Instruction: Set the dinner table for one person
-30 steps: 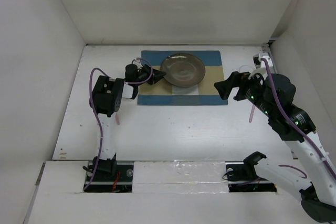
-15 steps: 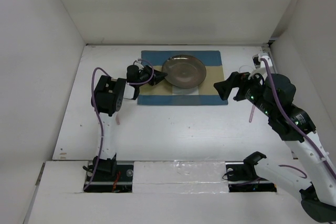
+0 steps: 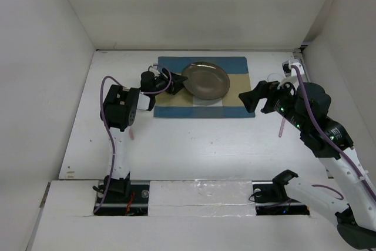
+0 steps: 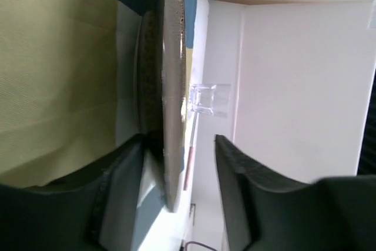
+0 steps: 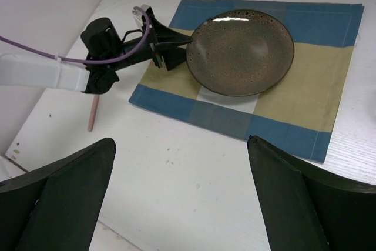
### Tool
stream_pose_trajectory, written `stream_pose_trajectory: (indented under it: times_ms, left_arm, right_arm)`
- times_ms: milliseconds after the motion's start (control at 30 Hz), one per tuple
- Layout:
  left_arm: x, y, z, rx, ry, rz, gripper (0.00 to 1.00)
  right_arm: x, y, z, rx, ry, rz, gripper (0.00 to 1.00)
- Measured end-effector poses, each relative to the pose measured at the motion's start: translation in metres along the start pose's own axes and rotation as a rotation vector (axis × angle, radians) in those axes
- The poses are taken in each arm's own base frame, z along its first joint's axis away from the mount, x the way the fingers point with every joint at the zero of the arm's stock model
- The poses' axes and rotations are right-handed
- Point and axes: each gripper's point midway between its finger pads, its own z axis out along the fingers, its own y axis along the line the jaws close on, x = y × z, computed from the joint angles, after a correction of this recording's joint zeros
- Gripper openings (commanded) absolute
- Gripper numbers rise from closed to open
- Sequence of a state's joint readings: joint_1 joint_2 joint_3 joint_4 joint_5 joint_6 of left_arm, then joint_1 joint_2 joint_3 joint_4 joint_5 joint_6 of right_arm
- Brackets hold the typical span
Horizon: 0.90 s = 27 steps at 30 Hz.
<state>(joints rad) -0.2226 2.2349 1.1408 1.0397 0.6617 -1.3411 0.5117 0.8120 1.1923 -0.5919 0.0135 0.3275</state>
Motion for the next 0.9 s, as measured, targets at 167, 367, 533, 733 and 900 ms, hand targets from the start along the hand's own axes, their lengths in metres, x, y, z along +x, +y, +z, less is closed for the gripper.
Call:
stream_pose_trajectory:
  times_ms: [167,367,533,733,900]
  left_arm:
    - [-0.001,-0.008,-0.005,-0.057,-0.013,0.021,0.50]
    - [-0.010,-0.025,-0.021,-0.169,-0.088,0.059,0.53]
    - [-0.023,-0.043,-0.040,-0.212,-0.148,0.081,0.57]
    - [-0.034,-0.047,-0.066,-0.356,-0.229,0.135,1.00]
    - [-0.037,-0.097,-0.104,-0.450,-0.328,0.275,1.00]
  right_arm:
    - [0.000,0.000,0.000,-0.001,0.000,0.000,1.00]
    - [0.000,0.001,0.000,-0.005,0.001,0.001,1.00]
    - [0.003,-0.001,0.004,0.000,0.012,0.002,1.00]
    - [0.008,-0.027,0.033,0.101,0.054,0.013,1.00]
    - [0.013,-0.088,0.068,0.306,0.111,0.062,1.00]
